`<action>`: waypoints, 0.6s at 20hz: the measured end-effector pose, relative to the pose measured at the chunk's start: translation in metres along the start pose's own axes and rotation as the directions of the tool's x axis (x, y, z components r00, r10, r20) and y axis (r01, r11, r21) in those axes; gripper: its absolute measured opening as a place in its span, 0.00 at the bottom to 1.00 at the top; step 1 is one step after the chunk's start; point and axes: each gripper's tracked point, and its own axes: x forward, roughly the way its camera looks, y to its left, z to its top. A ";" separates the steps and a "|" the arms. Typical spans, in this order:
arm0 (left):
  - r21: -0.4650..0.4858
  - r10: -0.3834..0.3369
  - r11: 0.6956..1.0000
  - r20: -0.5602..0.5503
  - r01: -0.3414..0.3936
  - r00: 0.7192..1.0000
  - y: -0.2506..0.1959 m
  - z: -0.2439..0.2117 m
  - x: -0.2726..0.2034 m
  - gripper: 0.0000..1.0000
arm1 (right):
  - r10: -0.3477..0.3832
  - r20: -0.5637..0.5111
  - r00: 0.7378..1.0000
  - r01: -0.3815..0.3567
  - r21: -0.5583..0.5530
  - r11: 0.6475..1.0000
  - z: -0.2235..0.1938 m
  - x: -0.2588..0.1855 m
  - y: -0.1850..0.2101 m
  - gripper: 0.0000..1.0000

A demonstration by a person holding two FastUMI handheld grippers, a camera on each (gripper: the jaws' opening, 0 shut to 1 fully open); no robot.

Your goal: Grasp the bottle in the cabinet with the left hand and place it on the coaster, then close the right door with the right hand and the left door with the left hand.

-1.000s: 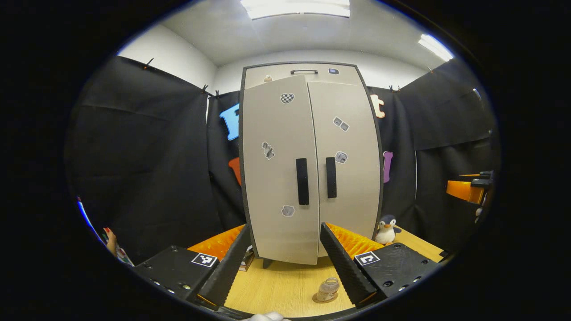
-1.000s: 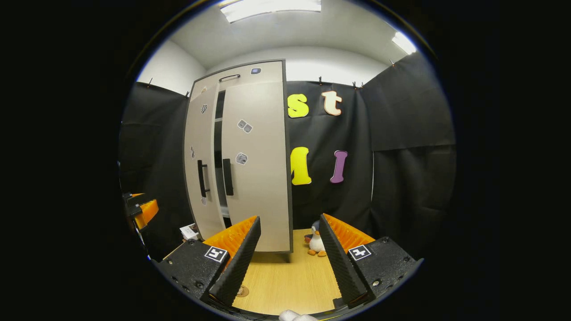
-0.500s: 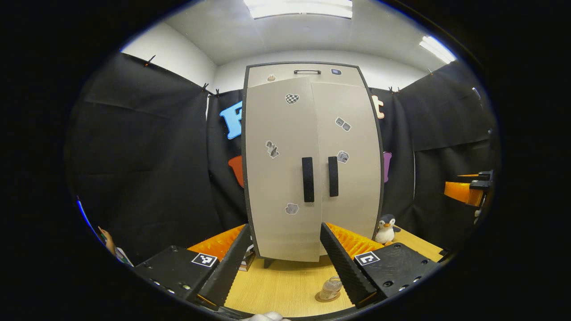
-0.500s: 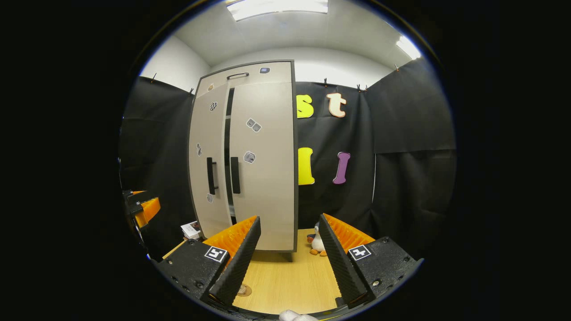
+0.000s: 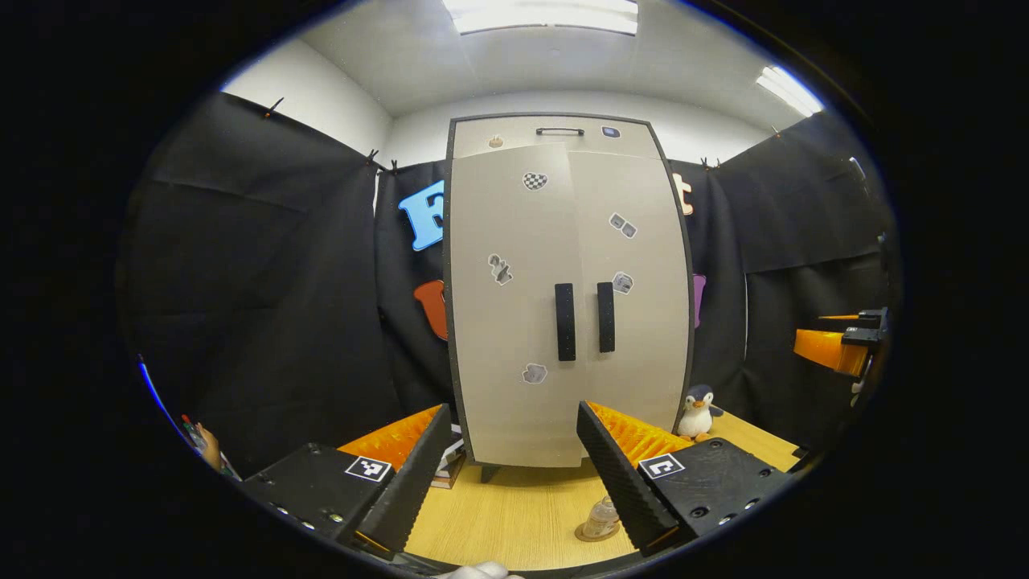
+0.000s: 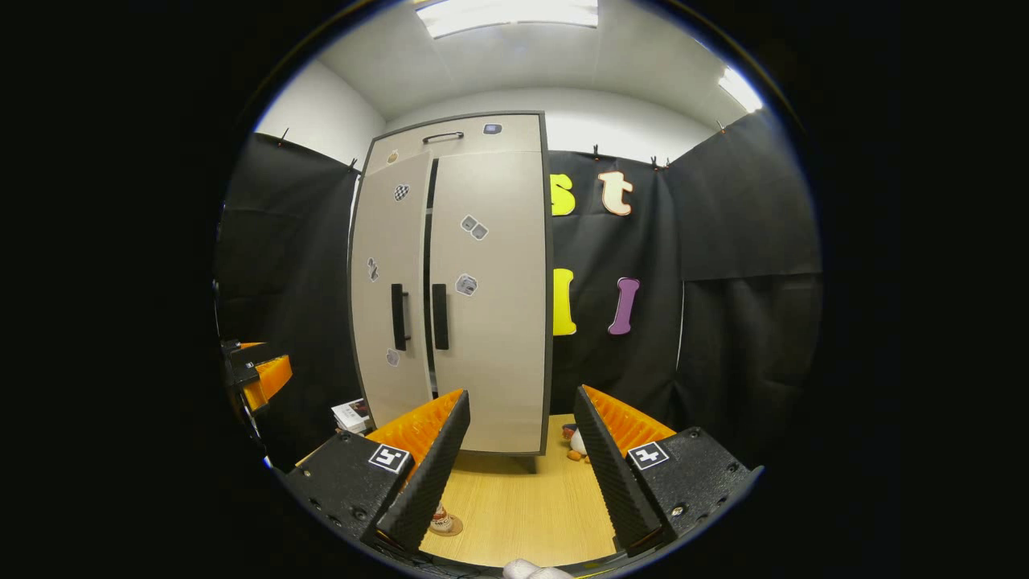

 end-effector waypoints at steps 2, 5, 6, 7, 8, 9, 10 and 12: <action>-0.003 -0.003 1.000 -0.001 0.003 1.000 0.001 -0.001 -0.001 0.96 | -0.003 0.003 1.000 0.003 0.000 1.000 0.001 0.000 0.001 0.81; -0.006 -0.013 1.000 -0.010 0.013 1.000 -0.001 -0.003 -0.001 0.96 | -0.004 0.000 1.000 0.004 0.006 1.000 0.001 0.000 0.003 0.81; -0.003 -0.014 1.000 -0.010 0.014 1.000 -0.001 -0.003 -0.002 0.96 | -0.002 -0.001 1.000 0.002 0.005 1.000 0.000 0.001 0.003 0.81; 0.000 -0.013 1.000 -0.011 0.013 1.000 -0.001 -0.003 -0.002 0.96 | -0.001 -0.004 1.000 0.001 0.002 1.000 0.000 0.000 0.004 0.81; 0.000 -0.012 1.000 -0.013 0.012 1.000 -0.001 -0.004 -0.001 0.96 | 0.001 -0.006 1.000 -0.001 -0.001 1.000 0.000 0.001 0.005 0.81; -0.003 -0.013 1.000 -0.013 0.013 1.000 -0.001 -0.004 -0.001 0.96 | 0.003 -0.009 1.000 -0.003 -0.002 1.000 -0.001 0.002 0.005 0.81; -0.004 -0.013 1.000 -0.015 0.013 1.000 -0.001 -0.004 -0.001 0.95 | 0.005 -0.010 1.000 -0.005 -0.003 1.000 -0.001 0.002 0.005 0.81; -0.003 -0.013 1.000 -0.016 0.012 1.000 -0.003 -0.004 0.000 0.96 | 0.003 -0.010 1.000 -0.003 0.000 1.000 0.000 0.003 0.004 0.81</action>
